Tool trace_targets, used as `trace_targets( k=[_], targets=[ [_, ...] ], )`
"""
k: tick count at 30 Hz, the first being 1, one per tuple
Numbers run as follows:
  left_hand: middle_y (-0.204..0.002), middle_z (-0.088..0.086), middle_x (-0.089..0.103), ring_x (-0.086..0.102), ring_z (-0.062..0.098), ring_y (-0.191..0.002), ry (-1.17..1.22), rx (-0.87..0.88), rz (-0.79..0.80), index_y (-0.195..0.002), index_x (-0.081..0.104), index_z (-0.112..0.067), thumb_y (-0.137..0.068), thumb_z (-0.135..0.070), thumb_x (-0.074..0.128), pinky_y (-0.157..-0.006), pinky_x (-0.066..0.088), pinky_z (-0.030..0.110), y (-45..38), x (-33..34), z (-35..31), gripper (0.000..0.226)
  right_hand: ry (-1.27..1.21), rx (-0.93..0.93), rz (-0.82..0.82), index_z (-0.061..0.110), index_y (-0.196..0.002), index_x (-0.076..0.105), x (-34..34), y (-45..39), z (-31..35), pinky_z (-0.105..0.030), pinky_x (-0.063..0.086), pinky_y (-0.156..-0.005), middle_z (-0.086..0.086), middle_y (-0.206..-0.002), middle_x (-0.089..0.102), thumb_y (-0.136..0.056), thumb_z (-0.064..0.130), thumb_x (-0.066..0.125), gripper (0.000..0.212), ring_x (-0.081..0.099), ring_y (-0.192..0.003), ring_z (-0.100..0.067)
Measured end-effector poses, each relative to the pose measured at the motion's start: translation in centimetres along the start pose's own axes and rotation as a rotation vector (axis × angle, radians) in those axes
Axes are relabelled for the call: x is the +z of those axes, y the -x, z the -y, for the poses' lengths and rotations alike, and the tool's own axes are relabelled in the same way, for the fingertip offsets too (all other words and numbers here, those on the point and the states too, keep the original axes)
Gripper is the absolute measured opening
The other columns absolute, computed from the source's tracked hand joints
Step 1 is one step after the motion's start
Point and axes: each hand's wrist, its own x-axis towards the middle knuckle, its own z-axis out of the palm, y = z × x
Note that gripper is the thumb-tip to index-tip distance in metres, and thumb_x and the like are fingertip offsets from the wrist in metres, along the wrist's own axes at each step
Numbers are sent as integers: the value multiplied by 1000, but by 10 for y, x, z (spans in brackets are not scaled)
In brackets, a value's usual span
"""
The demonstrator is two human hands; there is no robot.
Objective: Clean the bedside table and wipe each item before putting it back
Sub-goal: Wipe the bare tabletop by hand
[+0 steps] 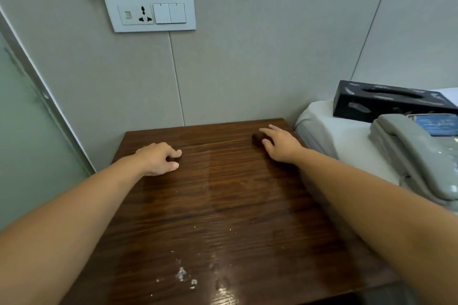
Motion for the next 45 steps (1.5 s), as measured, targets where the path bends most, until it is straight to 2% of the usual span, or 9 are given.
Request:
trace_targets(
  k=[4, 8, 14, 17, 23, 30, 35, 40, 45],
  targets=[
    [-162, 0, 42, 36, 31, -151, -2, -12, 5, -153, 46, -40, -100, -44, 63, -123, 29, 47, -3, 1, 3, 55, -45, -107, 28, 29, -156, 41, 2, 9, 18, -43, 25, -124, -5, -164, 36, -107, 34, 47, 49, 31, -152, -29],
    [-165, 2, 37, 33, 30, -153, -7, 21, 3, -156, 43, -34, -104, -39, 59, -123, 27, 43, -1, 4, 1, 55, -89, -328, 87, 36, -153, 46, 4, 109, 29, -25, 18, -118, 7, -160, 41, -106, 36, 53, 48, 30, -149, -13],
    [-163, 3, 41, 35, 30, -152, -17, 35, -14, -155, 45, -34, -102, -41, 61, -122, 29, 42, -3, 2, 2, 55, -57, -541, 172, 44, -151, 45, -3, 240, 33, -20, 18, -121, 20, -159, 37, -103, 47, 50, 48, 26, -148, 2],
    [-163, 3, 40, 33, 30, -152, -7, 26, -18, -155, 45, -33, -103, -39, 61, -122, 26, 41, 2, 2, 0, 55, -47, -508, 102, 37, -151, 47, -5, 207, 23, -25, 22, -123, 10, -159, 42, -103, 42, 53, 49, 32, -148, -2],
    [-163, 4, 41, 34, 33, -151, 46, -4, -40, -154, 47, -31, -104, -36, 61, -122, 26, 43, 7, 4, -3, 52, -56, -78, -33, 29, -155, 43, 5, 78, 10, -42, 26, -125, -4, -163, 39, -106, 40, 48, 50, 32, -152, -25],
    [-159, 6, 45, 36, 35, -149, -1, -59, -93, -151, 50, -40, -102, -46, 60, -118, 29, 58, 15, 7, -5, 50, -96, -331, 47, 28, -152, 48, 6, 171, 28, -31, 20, -124, -1, -158, 45, -105, 32, 54, 48, 32, -150, -16],
    [-148, 9, 57, 49, 34, -139, 10, -21, -144, -142, 62, -22, -105, -40, 57, -112, 42, 48, 26, -1, -6, 41, -34, -560, 81, 31, -151, 48, 2, 294, 37, -25, 21, -122, 7, -156, 43, -106, 37, 51, 46, 31, -149, -10],
    [-158, 6, 47, 40, 31, -147, 1, -17, -35, -153, 50, -22, -107, -35, 55, -119, 32, 41, 29, -2, -2, 48, -32, -520, 66, 27, -150, 51, 2, 269, 27, -23, 22, -122, 2, -154, 48, -104, 38, 53, 47, 37, -147, -9],
    [-164, 4, 39, 37, 31, -149, -9, -47, -11, -157, 42, -26, -106, -34, 54, -122, 33, 46, 28, 6, -1, 53, -8, -189, -12, 25, -154, 43, 12, 145, 42, -44, 34, -120, -4, -156, 46, -106, 40, 49, 50, 42, -144, -27]
  ],
)
